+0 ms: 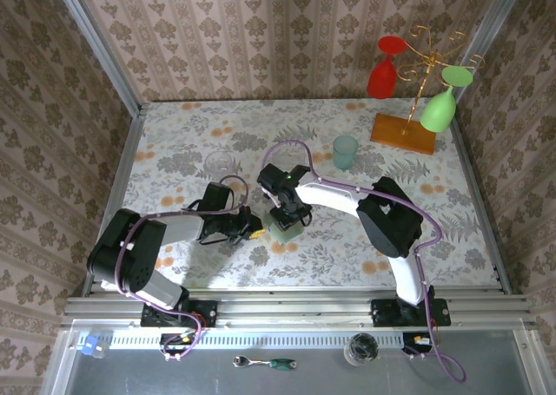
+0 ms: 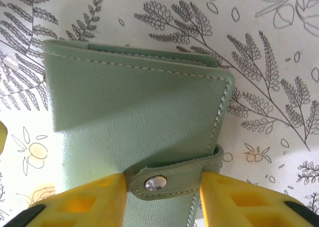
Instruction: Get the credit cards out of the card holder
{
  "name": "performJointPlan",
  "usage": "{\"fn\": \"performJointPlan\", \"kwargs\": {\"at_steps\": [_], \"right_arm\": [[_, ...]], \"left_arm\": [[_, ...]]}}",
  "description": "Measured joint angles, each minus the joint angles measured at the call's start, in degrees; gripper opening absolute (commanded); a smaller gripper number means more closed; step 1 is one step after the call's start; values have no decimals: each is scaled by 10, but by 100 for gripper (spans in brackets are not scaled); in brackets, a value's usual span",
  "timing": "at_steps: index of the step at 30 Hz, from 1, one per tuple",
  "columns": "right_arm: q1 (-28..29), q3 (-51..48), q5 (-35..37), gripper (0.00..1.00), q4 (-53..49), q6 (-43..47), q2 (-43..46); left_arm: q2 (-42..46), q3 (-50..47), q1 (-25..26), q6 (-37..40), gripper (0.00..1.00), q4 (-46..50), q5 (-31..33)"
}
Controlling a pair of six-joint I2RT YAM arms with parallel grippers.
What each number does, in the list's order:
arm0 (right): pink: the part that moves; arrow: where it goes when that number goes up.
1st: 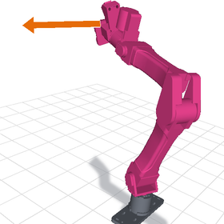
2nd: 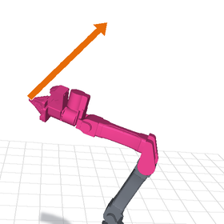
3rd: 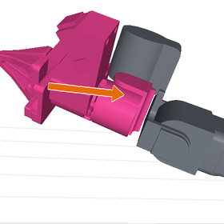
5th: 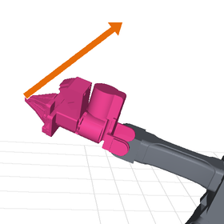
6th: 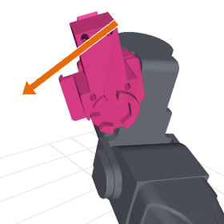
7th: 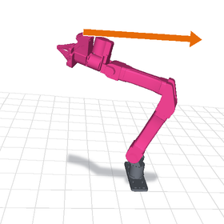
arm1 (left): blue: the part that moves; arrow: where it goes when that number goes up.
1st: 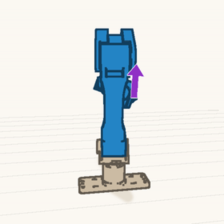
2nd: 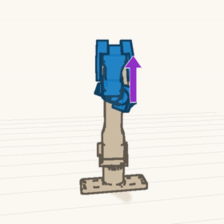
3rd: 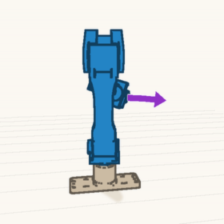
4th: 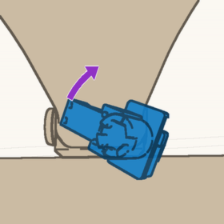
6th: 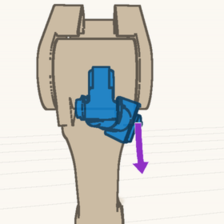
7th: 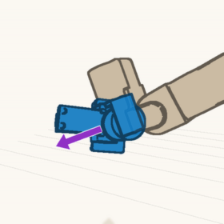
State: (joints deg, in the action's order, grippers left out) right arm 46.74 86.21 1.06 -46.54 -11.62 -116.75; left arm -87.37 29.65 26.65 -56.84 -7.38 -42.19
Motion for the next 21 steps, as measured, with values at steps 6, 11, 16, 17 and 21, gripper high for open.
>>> {"fn": "performJointPlan", "kwargs": {"at_steps": [6,11,16,17,21], "right_arm": [[-4,1,-24,19,8,-22,0],[-7,1,-45,8,18,-57,0],[-8,0,-63,0,32,-99,2],[-8,0,-66,0,35,-107,2],[-8,-2,-77,0,47,-130,2]], "left_arm": [[0,11,6,-2,1,0,1],[0,28,8,-2,1,0,3],[-2,41,15,-6,0,0,7],[-5,43,18,-7,0,0,7],[-35,47,28,-19,0,-21,8]]}}
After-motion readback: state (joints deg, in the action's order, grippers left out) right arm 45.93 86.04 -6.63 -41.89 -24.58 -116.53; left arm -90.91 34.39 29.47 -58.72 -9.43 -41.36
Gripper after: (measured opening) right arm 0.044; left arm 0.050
